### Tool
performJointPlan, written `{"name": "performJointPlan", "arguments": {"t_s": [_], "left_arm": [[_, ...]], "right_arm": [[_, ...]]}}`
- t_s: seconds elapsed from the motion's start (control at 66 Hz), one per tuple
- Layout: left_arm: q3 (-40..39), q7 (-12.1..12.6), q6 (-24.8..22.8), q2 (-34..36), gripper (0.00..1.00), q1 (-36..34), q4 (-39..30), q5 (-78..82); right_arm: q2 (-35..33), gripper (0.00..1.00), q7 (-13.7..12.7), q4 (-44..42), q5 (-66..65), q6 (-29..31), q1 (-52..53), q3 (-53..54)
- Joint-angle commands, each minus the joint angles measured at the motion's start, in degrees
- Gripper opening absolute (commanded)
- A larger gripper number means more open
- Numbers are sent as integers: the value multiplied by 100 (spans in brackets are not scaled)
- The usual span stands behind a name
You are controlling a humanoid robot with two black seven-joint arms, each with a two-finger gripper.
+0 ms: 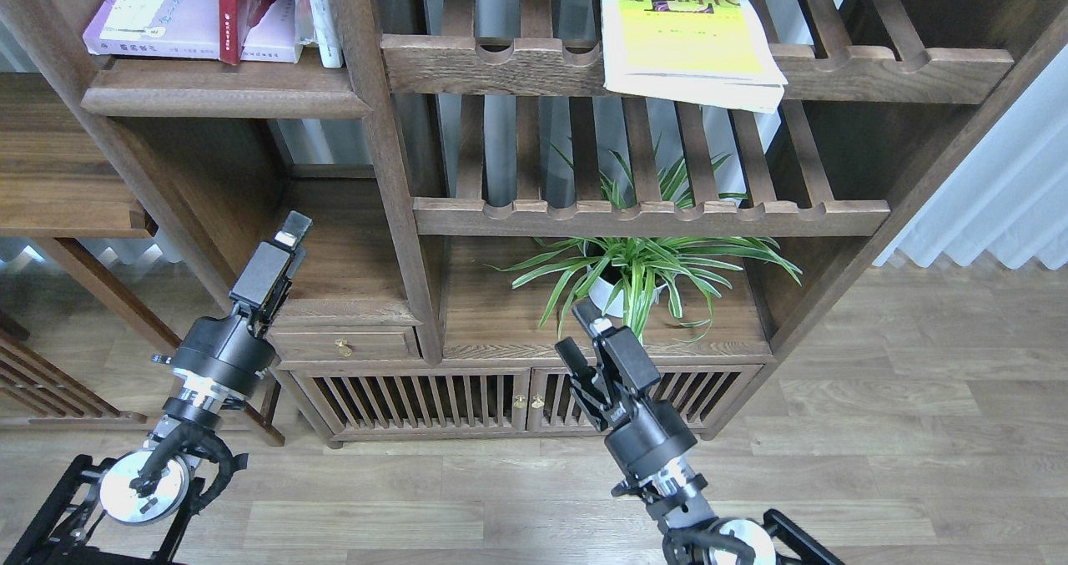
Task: Organize books on shelf
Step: 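Raise both grippers toward the shelf, right gripper toward the yellow book, then grip the yellow book's lower edge with the right gripper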
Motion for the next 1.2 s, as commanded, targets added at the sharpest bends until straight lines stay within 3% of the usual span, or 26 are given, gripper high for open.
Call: {"name": "performJointPlan", "arguments": {"t_s": [0.0,0.409,1.182], "left_arm": [[-167,-9,0,1,89,0,10,5],[-537,0,0,18,89,-17,177,5],[-554,-17,0,194,90,-88,247,-4]], "right_arm": [[0,99,39,-13,10,0,388,99],[0,99,65,373,177,-5,697,486],[0,99,74,435,168,-936,1540,1417]]}}
